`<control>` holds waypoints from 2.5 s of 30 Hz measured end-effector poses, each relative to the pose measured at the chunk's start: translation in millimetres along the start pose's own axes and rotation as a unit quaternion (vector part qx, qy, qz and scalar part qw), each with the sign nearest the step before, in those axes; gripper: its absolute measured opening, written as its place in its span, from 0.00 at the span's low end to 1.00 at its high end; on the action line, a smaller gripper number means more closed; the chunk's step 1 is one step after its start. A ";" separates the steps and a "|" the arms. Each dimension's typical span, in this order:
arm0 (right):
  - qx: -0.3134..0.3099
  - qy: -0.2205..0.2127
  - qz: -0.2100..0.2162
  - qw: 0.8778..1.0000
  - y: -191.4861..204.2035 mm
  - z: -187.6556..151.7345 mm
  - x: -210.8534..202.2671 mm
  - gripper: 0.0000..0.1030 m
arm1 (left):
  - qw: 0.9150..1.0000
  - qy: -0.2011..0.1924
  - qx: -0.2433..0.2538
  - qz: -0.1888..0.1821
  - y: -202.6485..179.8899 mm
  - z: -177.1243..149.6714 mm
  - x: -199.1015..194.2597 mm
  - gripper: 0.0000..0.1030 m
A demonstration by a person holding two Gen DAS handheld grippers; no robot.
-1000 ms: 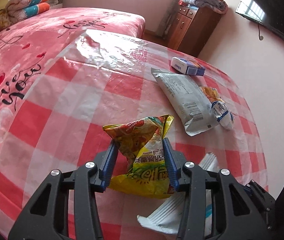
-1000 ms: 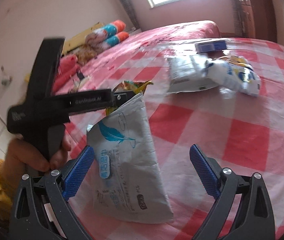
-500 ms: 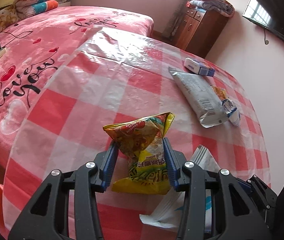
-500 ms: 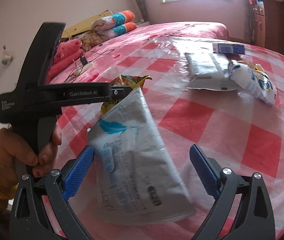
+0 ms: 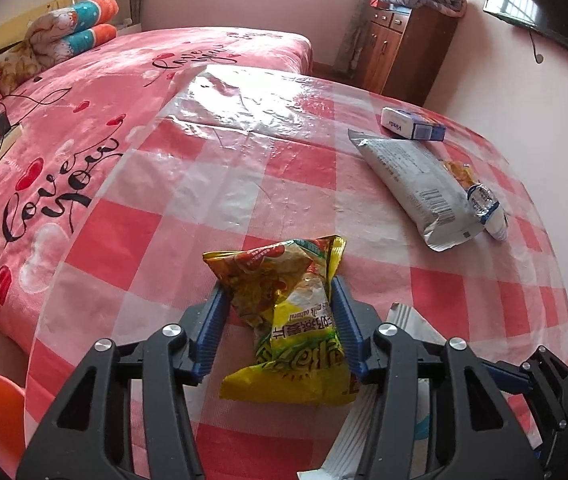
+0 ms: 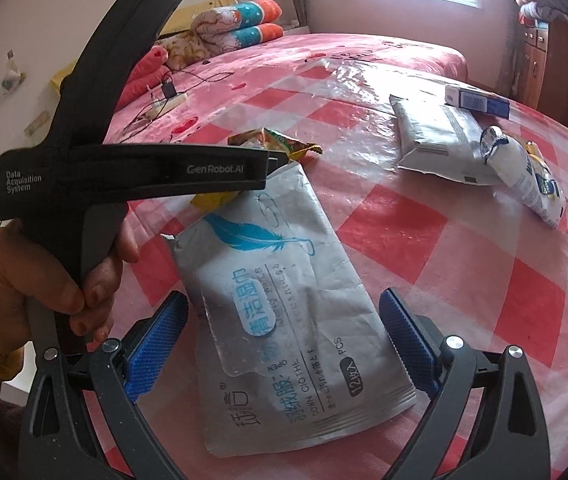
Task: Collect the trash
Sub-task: 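Lift the chip bag and wipes pack off the sheet with both tools, then carry both items over the orange bucket and open both tools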
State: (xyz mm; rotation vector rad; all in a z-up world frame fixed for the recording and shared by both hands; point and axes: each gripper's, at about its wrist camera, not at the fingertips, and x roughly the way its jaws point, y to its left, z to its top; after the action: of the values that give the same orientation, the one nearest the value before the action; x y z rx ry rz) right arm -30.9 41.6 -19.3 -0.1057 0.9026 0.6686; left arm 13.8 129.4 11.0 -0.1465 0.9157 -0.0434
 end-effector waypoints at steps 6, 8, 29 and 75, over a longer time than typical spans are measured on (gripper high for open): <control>0.000 -0.004 0.001 1.000 -0.4 -1.7 -1.9 0.84 | 1.000 -0.004 -0.014 -0.006 7.5 -1.4 -8.0 0.44; -0.001 -0.004 0.000 1.000 -0.5 -2.0 -2.4 0.83 | 1.000 -0.005 -0.017 -0.008 10.2 -3.1 -11.4 0.43; 0.013 -0.038 -0.015 0.999 1.8 -5.5 -13.7 0.67 | 0.996 -0.024 -0.059 -0.054 53.3 -32.5 -61.8 0.40; 0.094 -0.021 0.163 0.982 94.3 15.9 -16.6 0.67 | 0.989 -0.043 -0.137 -0.046 180.1 -115.2 -152.5 0.40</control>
State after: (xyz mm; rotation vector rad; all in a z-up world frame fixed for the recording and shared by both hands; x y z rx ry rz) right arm -81.7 114.0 20.8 0.2299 0.9480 0.8822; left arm -174.9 310.3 35.7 -0.4421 0.8247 0.0038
